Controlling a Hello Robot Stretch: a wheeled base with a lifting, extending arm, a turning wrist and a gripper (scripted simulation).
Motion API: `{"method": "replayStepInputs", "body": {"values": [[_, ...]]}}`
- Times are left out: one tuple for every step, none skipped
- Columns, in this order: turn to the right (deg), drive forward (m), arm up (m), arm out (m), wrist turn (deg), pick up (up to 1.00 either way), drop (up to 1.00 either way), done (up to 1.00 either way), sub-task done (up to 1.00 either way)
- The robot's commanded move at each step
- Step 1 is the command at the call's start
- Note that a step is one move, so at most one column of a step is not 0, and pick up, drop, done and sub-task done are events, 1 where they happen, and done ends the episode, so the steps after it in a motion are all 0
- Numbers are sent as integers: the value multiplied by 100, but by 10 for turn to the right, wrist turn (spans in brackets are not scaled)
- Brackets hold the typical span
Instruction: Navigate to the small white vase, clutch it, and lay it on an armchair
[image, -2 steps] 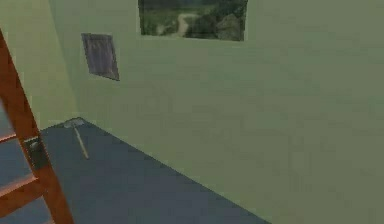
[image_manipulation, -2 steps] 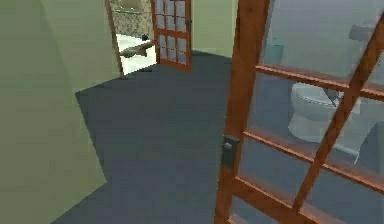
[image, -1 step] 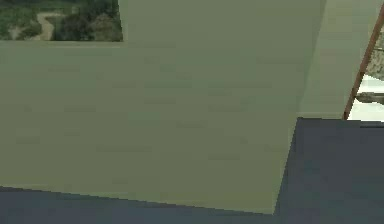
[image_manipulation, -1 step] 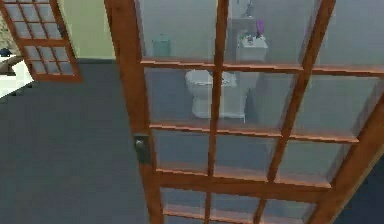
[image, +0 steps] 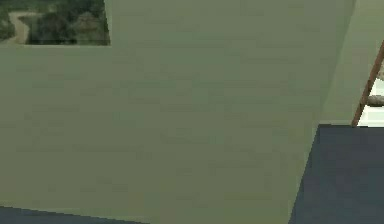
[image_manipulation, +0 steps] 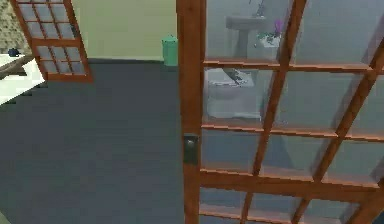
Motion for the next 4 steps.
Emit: {"method": "replayStepInputs", "body": {"values": [[450,0,0,0,0,0,0,0,0],[60,0,0,0,0,0,0,0,0],[0,80,0,0,0,0,0,0,0],[390,0,0,0,0,0,0,0,0]]}}
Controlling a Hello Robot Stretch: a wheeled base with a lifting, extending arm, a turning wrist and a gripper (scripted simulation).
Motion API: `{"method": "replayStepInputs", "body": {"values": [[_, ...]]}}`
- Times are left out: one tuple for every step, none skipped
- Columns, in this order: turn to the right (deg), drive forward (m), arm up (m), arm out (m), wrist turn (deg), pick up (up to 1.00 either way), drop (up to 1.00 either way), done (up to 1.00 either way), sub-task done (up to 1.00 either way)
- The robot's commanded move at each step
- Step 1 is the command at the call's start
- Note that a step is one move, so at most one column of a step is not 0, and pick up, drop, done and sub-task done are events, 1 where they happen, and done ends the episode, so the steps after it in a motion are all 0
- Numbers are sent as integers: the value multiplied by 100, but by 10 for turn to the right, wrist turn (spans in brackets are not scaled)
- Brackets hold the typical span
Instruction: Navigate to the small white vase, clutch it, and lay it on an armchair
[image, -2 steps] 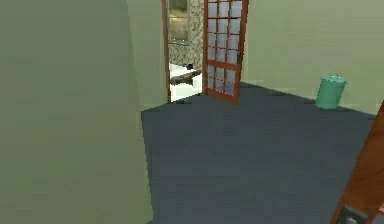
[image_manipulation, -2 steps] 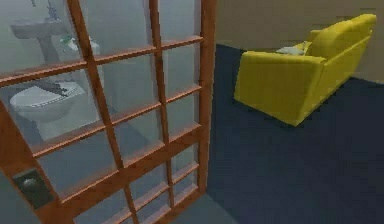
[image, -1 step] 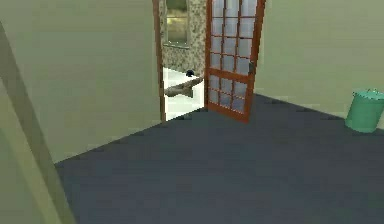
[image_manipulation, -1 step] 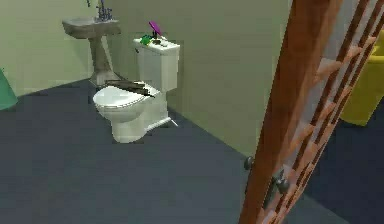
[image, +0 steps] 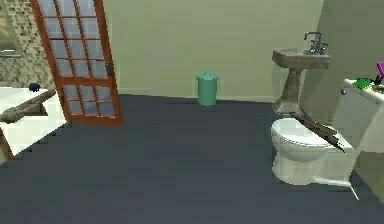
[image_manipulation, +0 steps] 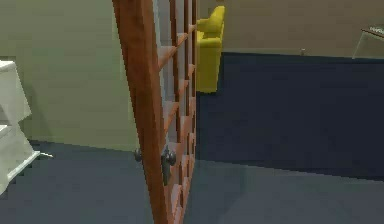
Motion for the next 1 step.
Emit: {"method": "replayStepInputs", "body": {"values": [[0,5,0,0,0,0,0,0,0]]}}
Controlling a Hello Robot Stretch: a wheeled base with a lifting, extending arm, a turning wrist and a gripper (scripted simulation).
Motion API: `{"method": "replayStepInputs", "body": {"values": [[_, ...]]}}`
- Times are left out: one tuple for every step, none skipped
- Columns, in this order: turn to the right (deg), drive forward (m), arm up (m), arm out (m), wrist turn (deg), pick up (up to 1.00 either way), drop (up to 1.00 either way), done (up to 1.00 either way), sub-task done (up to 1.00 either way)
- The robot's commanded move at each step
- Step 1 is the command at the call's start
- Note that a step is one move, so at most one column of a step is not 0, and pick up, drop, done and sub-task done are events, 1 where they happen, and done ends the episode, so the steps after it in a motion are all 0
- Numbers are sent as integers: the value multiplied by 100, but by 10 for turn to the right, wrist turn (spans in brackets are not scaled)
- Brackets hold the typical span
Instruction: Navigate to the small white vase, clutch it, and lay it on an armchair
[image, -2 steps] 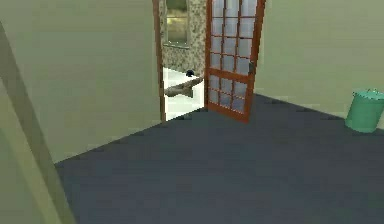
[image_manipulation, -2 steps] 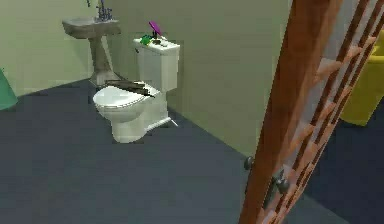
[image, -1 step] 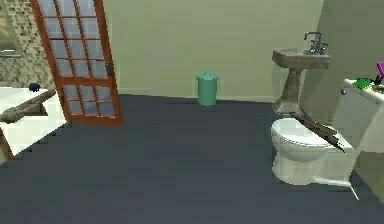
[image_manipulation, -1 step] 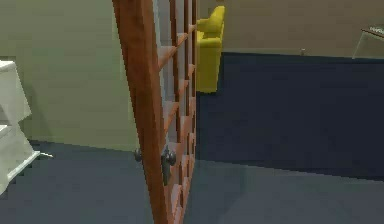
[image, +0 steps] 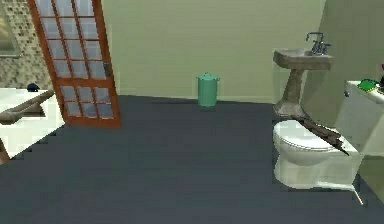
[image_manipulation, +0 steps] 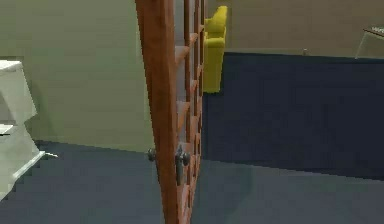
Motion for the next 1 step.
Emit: {"method": "replayStepInputs", "body": {"values": [[-450,0,0,0,0,0,0,0,0]]}}
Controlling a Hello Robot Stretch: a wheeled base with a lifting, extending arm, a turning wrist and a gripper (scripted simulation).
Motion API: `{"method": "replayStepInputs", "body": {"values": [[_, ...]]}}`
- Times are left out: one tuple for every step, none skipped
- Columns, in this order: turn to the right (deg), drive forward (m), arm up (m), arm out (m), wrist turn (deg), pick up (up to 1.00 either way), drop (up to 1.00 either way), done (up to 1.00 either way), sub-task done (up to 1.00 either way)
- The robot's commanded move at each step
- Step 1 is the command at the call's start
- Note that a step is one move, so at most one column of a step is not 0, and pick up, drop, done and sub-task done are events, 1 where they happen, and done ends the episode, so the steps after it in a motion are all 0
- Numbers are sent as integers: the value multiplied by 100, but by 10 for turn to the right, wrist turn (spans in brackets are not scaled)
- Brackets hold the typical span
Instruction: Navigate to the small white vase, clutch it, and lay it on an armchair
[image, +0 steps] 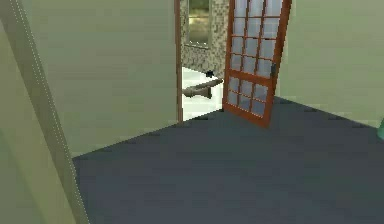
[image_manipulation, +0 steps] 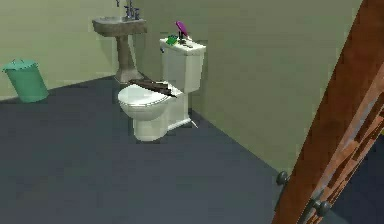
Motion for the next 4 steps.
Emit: {"method": "replayStepInputs", "body": {"values": [[-120,0,0,0,0,0,0,0,0],[0,90,0,0,0,0,0,0,0],[-210,0,0,0,0,0,0,0,0],[0,40,0,0,0,0,0,0,0]]}}
